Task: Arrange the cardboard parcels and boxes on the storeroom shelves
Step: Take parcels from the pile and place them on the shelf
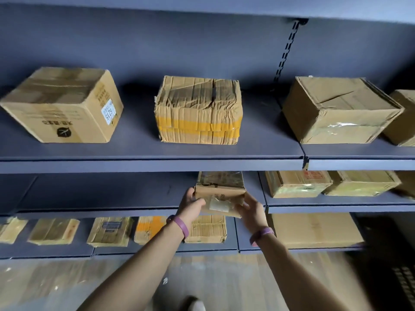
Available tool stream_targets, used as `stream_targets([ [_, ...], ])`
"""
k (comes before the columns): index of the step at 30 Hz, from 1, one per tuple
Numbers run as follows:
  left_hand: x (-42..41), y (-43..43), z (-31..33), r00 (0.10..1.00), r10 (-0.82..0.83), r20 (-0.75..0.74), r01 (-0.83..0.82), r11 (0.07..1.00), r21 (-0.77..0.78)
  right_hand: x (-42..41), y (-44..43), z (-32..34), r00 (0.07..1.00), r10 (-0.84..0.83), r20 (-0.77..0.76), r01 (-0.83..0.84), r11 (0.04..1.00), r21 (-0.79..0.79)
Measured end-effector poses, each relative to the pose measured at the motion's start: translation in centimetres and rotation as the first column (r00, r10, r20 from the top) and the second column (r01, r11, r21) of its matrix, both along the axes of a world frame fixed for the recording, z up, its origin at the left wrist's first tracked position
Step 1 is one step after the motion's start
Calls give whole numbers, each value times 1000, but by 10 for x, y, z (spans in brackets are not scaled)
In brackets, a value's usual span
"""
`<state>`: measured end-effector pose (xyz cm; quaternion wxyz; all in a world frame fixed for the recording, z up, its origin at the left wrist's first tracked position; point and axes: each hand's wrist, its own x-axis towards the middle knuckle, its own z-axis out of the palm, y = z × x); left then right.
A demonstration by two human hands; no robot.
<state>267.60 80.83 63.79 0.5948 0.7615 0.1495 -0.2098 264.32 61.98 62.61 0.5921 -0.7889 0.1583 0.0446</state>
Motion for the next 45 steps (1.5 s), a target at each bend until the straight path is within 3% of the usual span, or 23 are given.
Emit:
stream_targets([
  [9,-76,-13,31,978,210,-10,-208,962,-177,-50,-10,17,999,4,41,-11,986,165],
  [23,-151,-49,66,848,516,119,-461,831,-311,-98,-50,50,958,173,228,-248,900,358],
  [27,-162,-40,74,821,563,94,-505,793,-340,-106,-57,57,971,197,136,-237,880,411],
  [31,-170,-28,79,818,569,82,-516,790,-330,-98,-60,54,991,133,-33,-106,899,425],
  [35,-177,-13,84,822,569,6,-519,755,-401,-101,-54,44,968,105,-228,69,763,643],
  [39,-180,-3,86,819,571,-57,-533,719,-446,-107,-45,48,969,122,-214,107,577,810],
  [45,-179,4,80,840,537,-75,-503,720,-478,-116,-44,57,979,64,-194,132,527,839],
])
